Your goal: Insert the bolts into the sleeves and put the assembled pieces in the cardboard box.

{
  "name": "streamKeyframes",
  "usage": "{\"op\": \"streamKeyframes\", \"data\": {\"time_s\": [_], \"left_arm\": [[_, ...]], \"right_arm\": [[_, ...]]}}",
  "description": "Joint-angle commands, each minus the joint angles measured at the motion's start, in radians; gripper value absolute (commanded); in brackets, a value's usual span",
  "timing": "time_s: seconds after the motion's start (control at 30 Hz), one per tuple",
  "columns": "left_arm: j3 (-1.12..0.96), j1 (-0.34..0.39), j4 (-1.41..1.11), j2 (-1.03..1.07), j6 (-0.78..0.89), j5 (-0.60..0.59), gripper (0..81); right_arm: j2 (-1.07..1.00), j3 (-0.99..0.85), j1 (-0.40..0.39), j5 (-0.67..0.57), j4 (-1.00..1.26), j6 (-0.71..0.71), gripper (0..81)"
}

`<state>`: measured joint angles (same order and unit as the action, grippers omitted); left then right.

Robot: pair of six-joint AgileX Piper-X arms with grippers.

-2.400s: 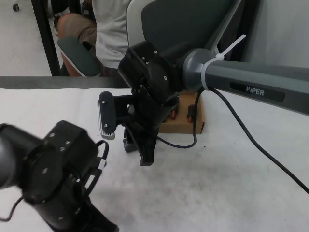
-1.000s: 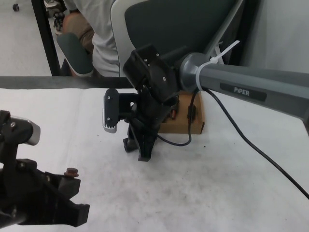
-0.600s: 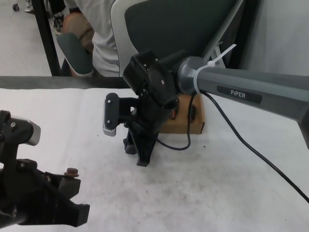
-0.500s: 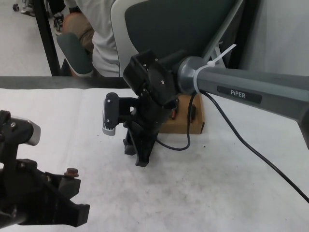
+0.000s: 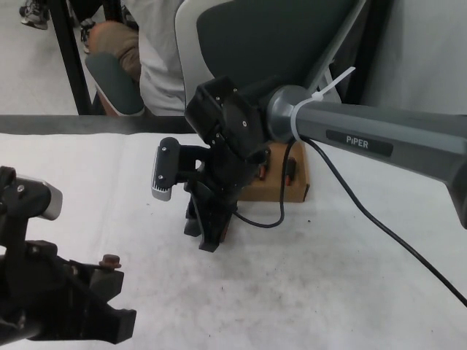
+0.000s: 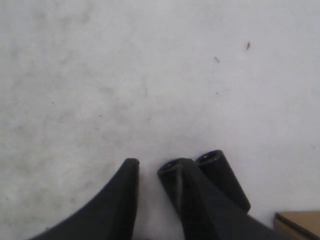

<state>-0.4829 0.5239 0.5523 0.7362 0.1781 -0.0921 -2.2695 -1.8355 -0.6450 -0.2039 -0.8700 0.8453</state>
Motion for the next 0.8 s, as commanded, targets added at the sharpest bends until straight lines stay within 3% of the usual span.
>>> {"op": "streamKeyframes", "data": {"time_s": [0.0,0.27,0.47,0.77], "left_arm": [[-0.001,-0.002,-0.011,-0.006,-0.002,-0.008,0.8],[-0.001,-0.002,-0.011,-0.006,-0.002,-0.008,0.8],[-0.001,-0.002,-0.018,-0.006,-0.003,-0.006,0.8],[0.033,-0.002,-0.182,-0.086,-0.092,0.024,0.8]], "right_arm": [[-0.034,0.008,-0.001,0.044,-0.032,-0.008,27.0],[-0.034,0.008,-0.001,0.068,-0.032,-0.017,28.0],[-0.034,0.008,-0.001,0.106,-0.039,-0.046,50.9],[-0.034,0.008,-0.001,0.116,-0.040,-0.046,50.7]]}}
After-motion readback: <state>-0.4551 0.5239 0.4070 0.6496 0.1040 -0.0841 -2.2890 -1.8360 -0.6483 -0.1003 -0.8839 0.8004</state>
